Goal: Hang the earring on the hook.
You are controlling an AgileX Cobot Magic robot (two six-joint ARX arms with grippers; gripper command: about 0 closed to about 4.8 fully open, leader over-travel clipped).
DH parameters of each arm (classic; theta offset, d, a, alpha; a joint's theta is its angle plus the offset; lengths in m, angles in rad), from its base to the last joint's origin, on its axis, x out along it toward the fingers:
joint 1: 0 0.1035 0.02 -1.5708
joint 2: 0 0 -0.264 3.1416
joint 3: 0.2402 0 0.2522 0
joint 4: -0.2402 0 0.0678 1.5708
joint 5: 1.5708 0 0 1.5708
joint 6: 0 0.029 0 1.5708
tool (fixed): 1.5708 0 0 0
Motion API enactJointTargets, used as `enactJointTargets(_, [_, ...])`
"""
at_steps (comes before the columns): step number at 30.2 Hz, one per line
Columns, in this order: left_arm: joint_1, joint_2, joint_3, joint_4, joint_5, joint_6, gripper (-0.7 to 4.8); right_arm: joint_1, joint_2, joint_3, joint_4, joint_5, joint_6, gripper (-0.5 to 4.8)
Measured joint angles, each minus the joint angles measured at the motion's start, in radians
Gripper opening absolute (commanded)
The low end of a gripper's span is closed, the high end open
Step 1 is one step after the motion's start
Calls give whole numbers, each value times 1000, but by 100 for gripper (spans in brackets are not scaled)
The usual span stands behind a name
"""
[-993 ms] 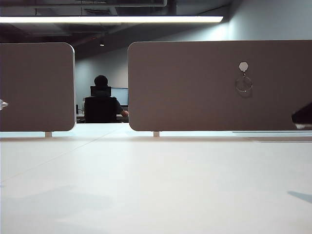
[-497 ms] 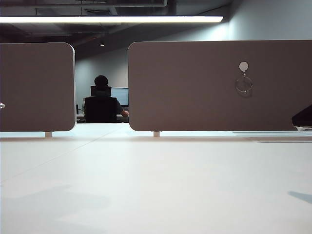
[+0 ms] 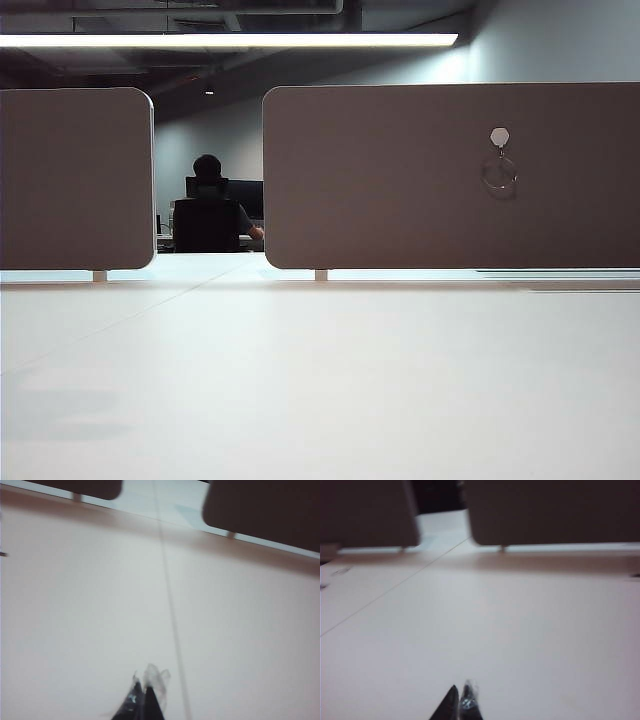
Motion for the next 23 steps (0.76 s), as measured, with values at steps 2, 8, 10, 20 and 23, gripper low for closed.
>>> enactJointTargets(2, [50,0,0,0,-4,0,-3,-59,0,0,20,1,0,19])
enactJointTargets(8, [96,0,0,0,-6,0,-3,-216,0,0,16,2,0,19])
enactJointTargets(10, [94,0,0,0,-5,0,-3,-251,0,0,14,3,0,19])
enactJointTargets(20, [93,0,0,0,-5,0,-3,-303,0,0,14,3,0,19])
enactJointTargets(23, [93,0,0,0,-5,0,-3,-303,0,0,14,3,0,19])
